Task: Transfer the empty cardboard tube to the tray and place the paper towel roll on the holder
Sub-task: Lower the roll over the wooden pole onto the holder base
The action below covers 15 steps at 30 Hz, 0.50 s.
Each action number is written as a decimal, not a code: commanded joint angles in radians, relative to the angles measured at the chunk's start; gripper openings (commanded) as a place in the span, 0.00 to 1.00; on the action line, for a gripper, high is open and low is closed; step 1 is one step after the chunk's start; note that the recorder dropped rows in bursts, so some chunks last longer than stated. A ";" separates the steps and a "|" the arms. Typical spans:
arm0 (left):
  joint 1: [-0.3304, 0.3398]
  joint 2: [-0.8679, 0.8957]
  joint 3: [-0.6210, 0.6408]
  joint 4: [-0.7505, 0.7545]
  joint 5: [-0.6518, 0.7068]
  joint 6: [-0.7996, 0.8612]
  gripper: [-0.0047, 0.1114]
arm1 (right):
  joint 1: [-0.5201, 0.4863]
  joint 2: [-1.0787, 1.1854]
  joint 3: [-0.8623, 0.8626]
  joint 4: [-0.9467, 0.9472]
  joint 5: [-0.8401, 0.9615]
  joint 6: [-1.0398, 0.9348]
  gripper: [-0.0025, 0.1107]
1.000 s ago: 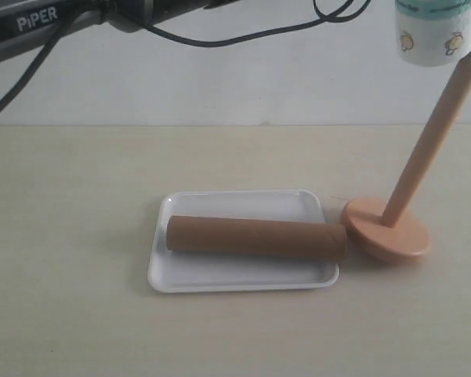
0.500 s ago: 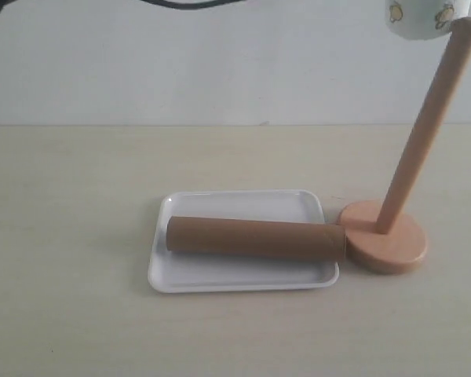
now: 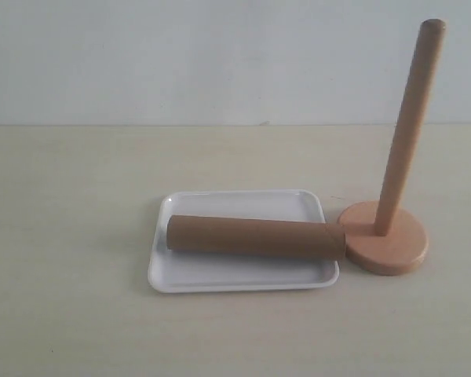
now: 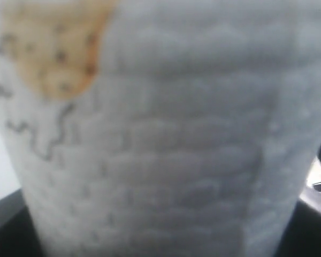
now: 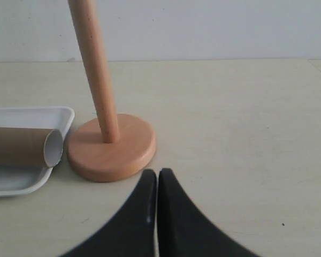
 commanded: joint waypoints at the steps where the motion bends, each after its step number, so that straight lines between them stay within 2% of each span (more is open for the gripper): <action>1: -0.004 -0.021 -0.008 0.090 -0.046 -0.165 0.08 | -0.005 -0.004 -0.001 -0.007 -0.005 0.000 0.02; 7: -0.006 -0.017 -0.008 0.184 -0.042 -0.256 0.08 | -0.005 -0.004 -0.001 -0.007 -0.005 0.000 0.02; 15: -0.006 0.014 -0.008 0.233 -0.009 -0.256 0.08 | -0.005 -0.004 -0.001 -0.007 -0.005 0.000 0.02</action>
